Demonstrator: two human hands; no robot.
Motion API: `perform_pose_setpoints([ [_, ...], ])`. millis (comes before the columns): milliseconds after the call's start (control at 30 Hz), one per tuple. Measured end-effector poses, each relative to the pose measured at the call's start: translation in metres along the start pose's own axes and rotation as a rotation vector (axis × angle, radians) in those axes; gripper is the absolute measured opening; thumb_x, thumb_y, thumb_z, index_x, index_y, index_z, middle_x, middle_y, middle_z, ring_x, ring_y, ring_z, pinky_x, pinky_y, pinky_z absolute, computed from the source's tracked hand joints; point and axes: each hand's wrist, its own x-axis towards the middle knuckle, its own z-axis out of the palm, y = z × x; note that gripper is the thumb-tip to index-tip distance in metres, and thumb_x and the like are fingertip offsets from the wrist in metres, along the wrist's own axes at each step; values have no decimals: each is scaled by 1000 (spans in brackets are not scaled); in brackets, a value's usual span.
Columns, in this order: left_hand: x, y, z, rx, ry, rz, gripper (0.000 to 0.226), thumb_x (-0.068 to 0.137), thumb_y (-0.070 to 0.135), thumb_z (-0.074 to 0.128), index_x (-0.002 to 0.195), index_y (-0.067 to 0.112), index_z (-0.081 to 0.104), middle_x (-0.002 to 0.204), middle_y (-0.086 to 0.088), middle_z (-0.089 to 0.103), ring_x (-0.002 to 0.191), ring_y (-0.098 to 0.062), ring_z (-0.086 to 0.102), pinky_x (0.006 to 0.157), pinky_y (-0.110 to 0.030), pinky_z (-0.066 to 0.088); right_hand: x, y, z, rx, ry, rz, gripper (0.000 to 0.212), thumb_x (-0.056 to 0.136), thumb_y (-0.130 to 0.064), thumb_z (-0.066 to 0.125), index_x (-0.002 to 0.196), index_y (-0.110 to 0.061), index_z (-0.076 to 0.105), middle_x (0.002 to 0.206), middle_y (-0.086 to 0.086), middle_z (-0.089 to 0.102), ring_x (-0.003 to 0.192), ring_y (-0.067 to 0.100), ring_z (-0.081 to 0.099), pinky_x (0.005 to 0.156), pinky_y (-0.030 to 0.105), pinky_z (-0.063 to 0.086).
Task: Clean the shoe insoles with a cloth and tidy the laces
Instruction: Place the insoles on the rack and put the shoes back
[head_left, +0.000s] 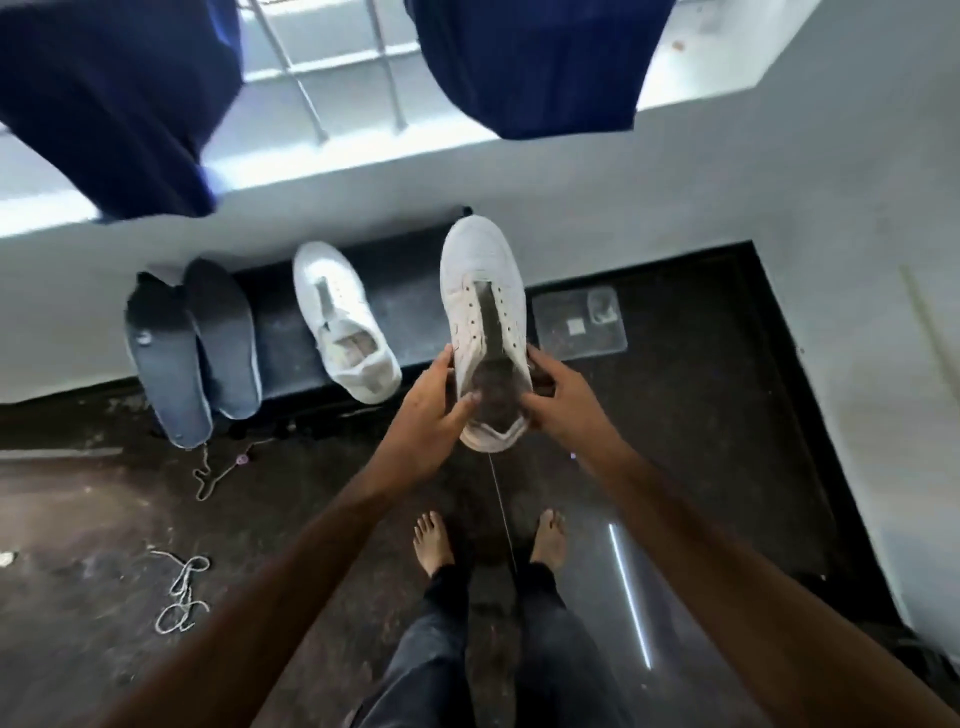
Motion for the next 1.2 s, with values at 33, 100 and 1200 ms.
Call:
perform_pose_setpoints([
  [33,8,-3,-10,11,12,-10,75,90,49,55,156,27,26,147,0,49,132,-19,52,109,-48,46,11,-10,9,15,-9,-4,67,84,-13,76,145,-29,55,118,0,74,102,19,74,83,44,64],
  [100,25,-5,-27,39,32,-15,66,95,38,57,154,29,28,146,-3,49,130,-21,52,108,-48,46,34,-22,25,29,-12,11,59,89,-8,72,143,-27,57,115,2,74,98,22,75,77,45,65],
  [1200,46,-99,-135,-47,330,-300,65,83,10,66,143,5,40,146,-16,39,139,-27,33,118,-39,27,121,-77,143,-956,68,-538,56,93,-19,62,146,-16,47,130,4,55,112,21,54,94,40,54],
])
